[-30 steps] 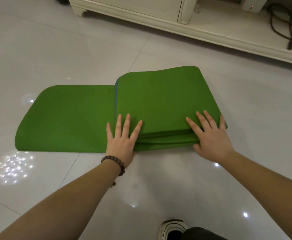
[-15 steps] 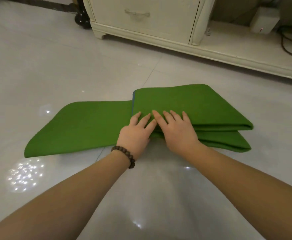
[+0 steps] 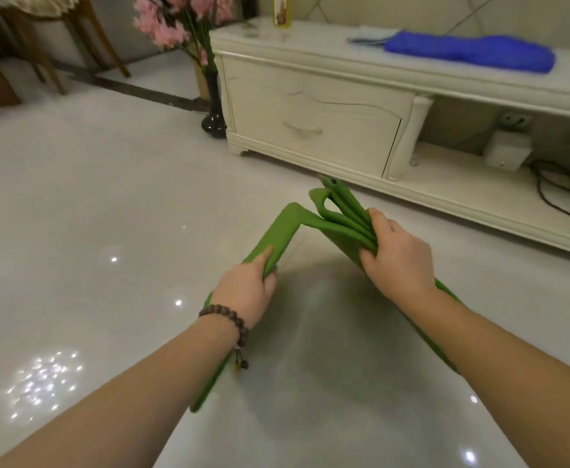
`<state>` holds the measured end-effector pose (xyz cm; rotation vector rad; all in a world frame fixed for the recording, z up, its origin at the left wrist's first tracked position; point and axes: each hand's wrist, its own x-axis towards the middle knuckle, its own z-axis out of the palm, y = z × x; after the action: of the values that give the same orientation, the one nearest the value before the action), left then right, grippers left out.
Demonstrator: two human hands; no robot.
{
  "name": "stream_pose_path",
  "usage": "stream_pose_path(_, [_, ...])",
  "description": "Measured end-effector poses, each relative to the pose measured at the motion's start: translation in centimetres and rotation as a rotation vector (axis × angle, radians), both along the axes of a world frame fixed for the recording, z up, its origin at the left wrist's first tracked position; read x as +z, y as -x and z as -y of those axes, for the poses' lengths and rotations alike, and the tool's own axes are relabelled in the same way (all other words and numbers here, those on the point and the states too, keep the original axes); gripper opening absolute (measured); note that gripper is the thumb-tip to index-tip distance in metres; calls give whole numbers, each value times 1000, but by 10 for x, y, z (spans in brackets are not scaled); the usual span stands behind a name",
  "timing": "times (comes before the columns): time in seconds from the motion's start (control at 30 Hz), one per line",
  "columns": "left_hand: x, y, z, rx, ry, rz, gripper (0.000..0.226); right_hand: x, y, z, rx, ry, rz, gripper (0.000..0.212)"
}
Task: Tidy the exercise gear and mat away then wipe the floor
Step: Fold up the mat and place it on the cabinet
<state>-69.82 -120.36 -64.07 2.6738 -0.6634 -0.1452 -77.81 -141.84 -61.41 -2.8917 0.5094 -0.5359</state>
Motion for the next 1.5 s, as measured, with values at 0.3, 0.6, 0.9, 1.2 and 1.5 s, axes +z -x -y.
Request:
stream_pose_path(0.3, [83, 22, 52, -136, 501, -151, 82, 69, -12, -12, 142, -338, 130, 47])
stream_pose_path(0.6, [120, 8, 43, -464, -527, 712, 117, 60, 2, -10, 295, -97, -146, 53])
stream_pose_path(0.9, [122, 6, 52, -521, -430, 487, 57, 62, 30, 16, 370, -498, -295, 65])
stream_pose_path(1.2, [124, 13, 67, -462, -322, 402, 68, 84, 89, 85, 166, 60, -436, 68])
stream_pose_path(1.5, [38, 34, 97, -561, -457, 66, 40, 8, 103, 86, 140, 27, -543, 63])
